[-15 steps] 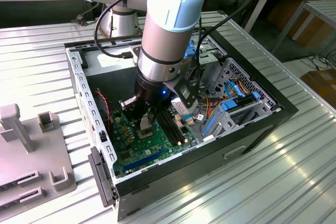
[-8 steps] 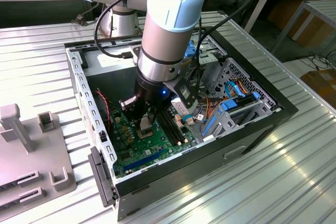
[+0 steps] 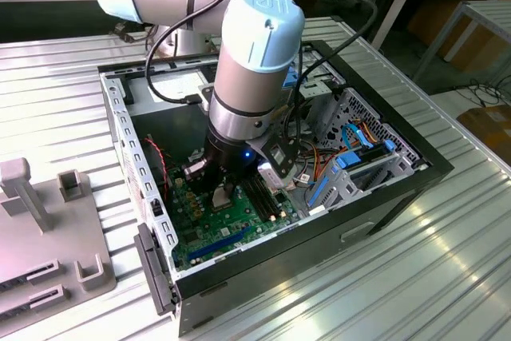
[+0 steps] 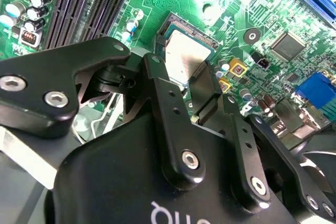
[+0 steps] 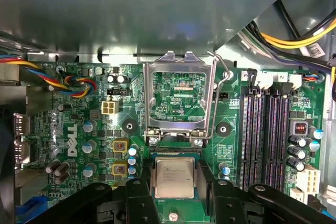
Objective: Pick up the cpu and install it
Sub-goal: 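Place the cpu into insertion slot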
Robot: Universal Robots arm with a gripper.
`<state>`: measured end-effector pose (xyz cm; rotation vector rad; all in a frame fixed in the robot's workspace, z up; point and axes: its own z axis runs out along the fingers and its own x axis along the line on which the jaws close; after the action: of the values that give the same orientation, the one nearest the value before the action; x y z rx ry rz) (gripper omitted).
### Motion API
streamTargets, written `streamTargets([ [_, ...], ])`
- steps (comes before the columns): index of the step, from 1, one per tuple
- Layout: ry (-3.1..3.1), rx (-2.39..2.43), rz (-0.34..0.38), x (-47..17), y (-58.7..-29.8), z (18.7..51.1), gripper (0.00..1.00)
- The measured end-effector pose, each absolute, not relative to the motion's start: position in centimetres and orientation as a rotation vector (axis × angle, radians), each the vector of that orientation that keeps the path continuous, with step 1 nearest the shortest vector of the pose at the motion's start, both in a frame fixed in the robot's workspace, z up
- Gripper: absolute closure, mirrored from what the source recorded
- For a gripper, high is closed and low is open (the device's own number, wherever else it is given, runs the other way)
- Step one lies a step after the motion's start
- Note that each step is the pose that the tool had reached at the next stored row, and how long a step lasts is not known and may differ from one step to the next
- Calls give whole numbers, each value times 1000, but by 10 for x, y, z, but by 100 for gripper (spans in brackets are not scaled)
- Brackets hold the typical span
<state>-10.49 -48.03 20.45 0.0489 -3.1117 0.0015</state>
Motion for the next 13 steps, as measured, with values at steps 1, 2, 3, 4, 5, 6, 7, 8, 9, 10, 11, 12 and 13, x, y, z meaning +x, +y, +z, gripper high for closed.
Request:
streamTargets([
  [1, -3112, 49, 2, -105, -480, 204, 56],
  [2, -3112, 49, 1, -105, -480, 204, 56],
  [3, -3112, 49, 1, -105, -480, 203, 56],
  [4, -3112, 49, 1, -105, -480, 203, 56],
  [5, -3112, 49, 1, -105, -480, 202, 56],
  [6, -3112, 49, 2, -105, -480, 202, 56],
  [7, -3112, 49, 2, -105, -480, 202, 56],
  [8, -3112, 49, 1, -105, -480, 201, 56],
  [9, -3112, 49, 2, -105, -480, 201, 56],
  [10, -3112, 49, 2, -105, -480, 201, 56],
  [11, -3112, 49, 2, -105, -480, 200, 56],
  [12, -3112, 49, 2, -105, -480, 200, 56],
  [13, -3112, 49, 2, -105, -480, 200, 56],
])
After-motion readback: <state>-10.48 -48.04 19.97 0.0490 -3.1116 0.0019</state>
